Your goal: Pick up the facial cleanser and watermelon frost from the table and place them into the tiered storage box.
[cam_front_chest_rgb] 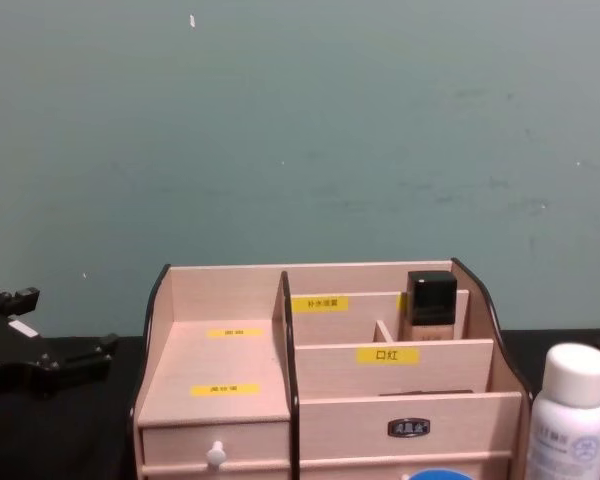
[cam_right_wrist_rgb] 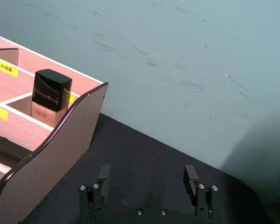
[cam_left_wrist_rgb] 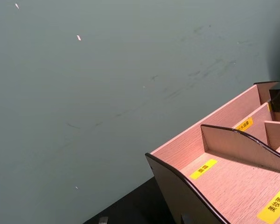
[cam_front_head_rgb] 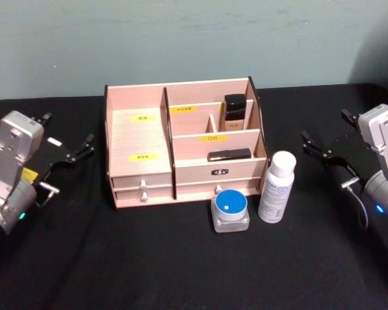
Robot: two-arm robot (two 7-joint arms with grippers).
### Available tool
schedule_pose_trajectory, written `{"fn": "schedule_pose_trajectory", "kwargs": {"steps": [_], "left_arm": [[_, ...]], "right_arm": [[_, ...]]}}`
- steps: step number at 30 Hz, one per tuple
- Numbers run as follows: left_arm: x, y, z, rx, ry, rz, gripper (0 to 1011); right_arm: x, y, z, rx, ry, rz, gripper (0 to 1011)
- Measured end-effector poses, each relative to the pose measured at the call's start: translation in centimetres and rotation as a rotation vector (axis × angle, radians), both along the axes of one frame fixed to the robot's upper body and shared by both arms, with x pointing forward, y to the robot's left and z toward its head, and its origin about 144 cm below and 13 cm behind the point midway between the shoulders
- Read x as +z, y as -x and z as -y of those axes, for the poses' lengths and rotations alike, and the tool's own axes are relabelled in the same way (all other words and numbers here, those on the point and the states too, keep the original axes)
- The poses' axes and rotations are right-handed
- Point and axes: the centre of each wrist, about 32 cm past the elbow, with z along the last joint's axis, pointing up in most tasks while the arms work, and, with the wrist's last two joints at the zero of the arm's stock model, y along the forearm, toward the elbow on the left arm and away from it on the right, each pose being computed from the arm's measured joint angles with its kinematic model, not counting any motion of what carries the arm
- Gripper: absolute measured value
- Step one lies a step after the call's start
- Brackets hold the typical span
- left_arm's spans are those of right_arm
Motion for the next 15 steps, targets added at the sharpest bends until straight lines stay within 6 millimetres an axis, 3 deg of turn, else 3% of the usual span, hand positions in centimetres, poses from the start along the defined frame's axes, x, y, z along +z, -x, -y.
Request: {"fn": "schedule_pose_trajectory", "kwargs": {"steps": [15], "left_arm": [[0.0, 0.0, 0.0, 0.0, 0.0, 0.0, 1009]], "right_arm": [[0.0, 0.0, 0.0, 0.0, 0.0, 0.0, 1003]]}}
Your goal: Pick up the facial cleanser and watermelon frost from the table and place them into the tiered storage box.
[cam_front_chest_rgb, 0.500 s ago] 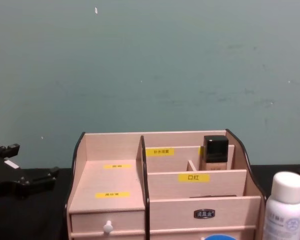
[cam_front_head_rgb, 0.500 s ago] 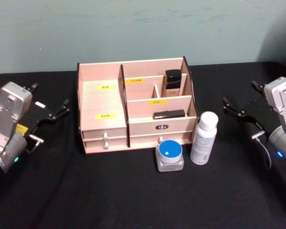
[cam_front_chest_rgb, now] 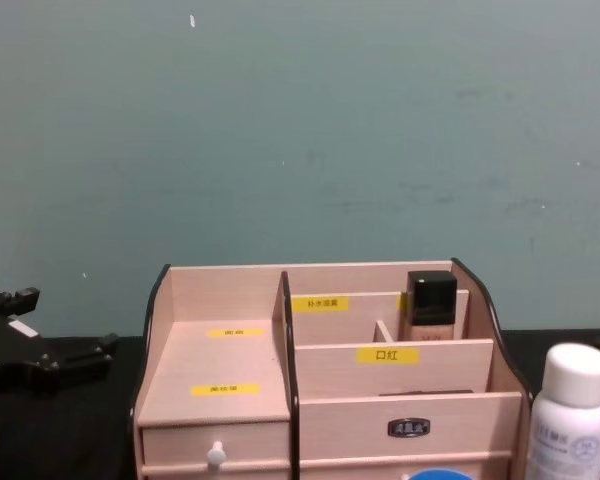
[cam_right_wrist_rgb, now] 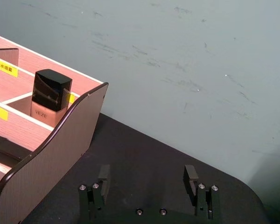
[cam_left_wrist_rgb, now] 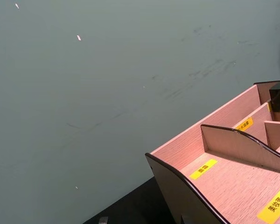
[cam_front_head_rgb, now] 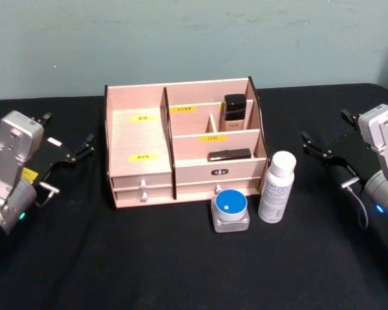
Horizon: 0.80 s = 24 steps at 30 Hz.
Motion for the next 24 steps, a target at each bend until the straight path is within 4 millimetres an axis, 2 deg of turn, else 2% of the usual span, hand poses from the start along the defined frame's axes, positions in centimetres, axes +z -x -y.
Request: {"fn": "schedule_pose_trajectory", "kwargs": {"steps": [24], "left_arm": [[0.0, 0.0, 0.0, 0.0, 0.0, 0.0, 1010]], "right_arm": [[0.02, -0.13, 0.04, 0.003, -0.006, -0.002, 1003]]}}
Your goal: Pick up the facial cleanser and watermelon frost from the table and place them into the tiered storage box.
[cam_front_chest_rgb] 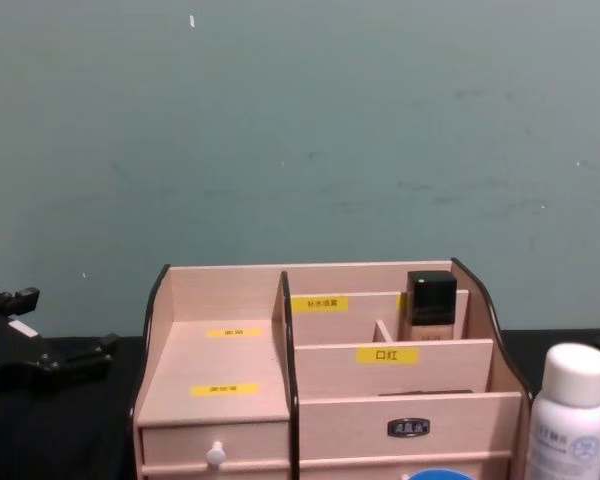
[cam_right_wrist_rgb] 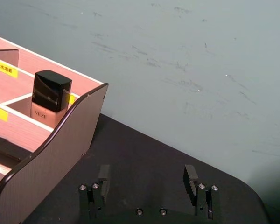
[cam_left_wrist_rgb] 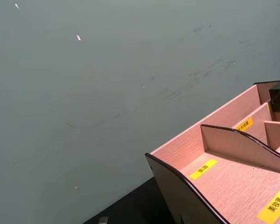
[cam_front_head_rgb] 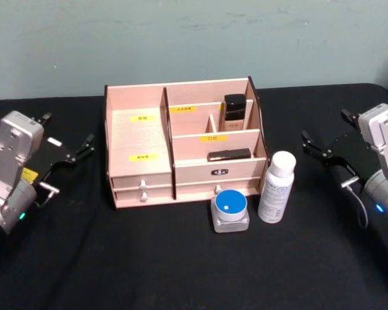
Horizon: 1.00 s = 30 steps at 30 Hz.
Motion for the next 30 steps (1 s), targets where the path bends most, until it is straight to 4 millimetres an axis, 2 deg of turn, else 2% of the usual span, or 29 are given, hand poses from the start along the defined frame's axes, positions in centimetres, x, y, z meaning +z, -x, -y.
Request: {"fn": "schedule_pose_trajectory", "kwargs": {"steps": [3, 10, 17, 24, 30], "left_arm": [[0.0, 0.0, 0.0, 0.0, 0.0, 0.0, 1010], [0.0, 0.0, 0.0, 0.0, 0.0, 0.0, 1010], [0.0, 0.0, 0.0, 0.0, 0.0, 0.0, 1010], [0.0, 0.0, 0.0, 0.0, 0.0, 0.0, 1010], [0.0, 0.0, 0.0, 0.0, 0.0, 0.0, 1009]], "right_arm": [[0.2, -0.2, 0.2, 0.005, -0.016, 0.001, 1002], [2.2, 0.3, 0.4, 0.05, -0.054, 0.043, 1002], [5.3, 2.7, 0.3, 0.136, -0.071, 0.095, 1002], [7.1, 5.5, 0.3, 0.221, -0.065, 0.098, 1002], [8.1, 7.9, 0.6, 0.304, -0.123, 0.034, 1002]]}}
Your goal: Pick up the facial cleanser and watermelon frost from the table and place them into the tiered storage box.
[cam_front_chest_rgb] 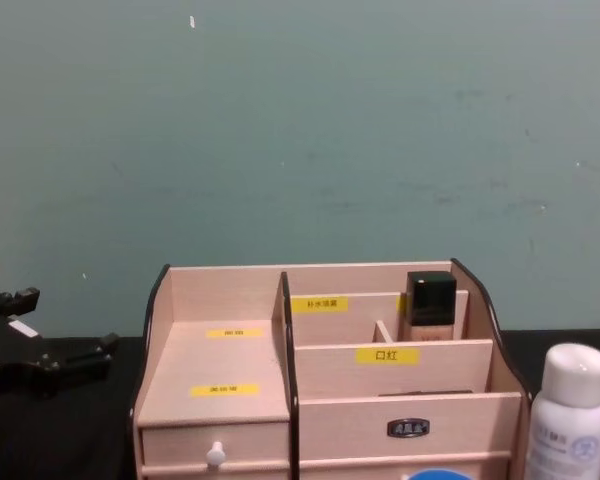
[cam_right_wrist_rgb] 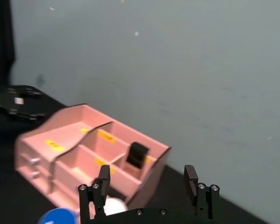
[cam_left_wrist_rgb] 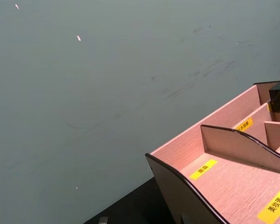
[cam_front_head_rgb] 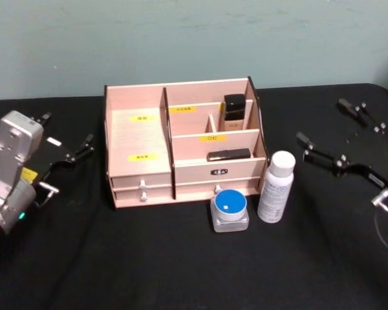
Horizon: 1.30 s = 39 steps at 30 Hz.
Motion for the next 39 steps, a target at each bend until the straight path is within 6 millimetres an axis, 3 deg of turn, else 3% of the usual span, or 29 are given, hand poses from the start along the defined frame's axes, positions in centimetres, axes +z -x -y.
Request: {"fn": "schedule_pose_trajectory", "kwargs": {"steps": [8, 15, 27, 39], "left_arm": [[0.0, 0.0, 0.0, 0.0, 0.0, 0.0, 1010], [0.0, 0.0, 0.0, 0.0, 0.0, 0.0, 1010], [0.0, 0.0, 0.0, 0.0, 0.0, 0.0, 1009], [0.0, 0.0, 0.0, 0.0, 0.0, 0.0, 1010]], "right_arm": [[0.1, 1.7, 0.5, 0.066, -0.031, -0.142, 1002], [-0.5, 1.9, 0.9, 0.058, -0.007, -0.229, 1003], [-3.2, 0.8, 1.3, 0.067, 0.004, -0.353, 1002], [-4.5, -0.2, 0.6, 0.078, 0.018, -0.345, 1002]]}}
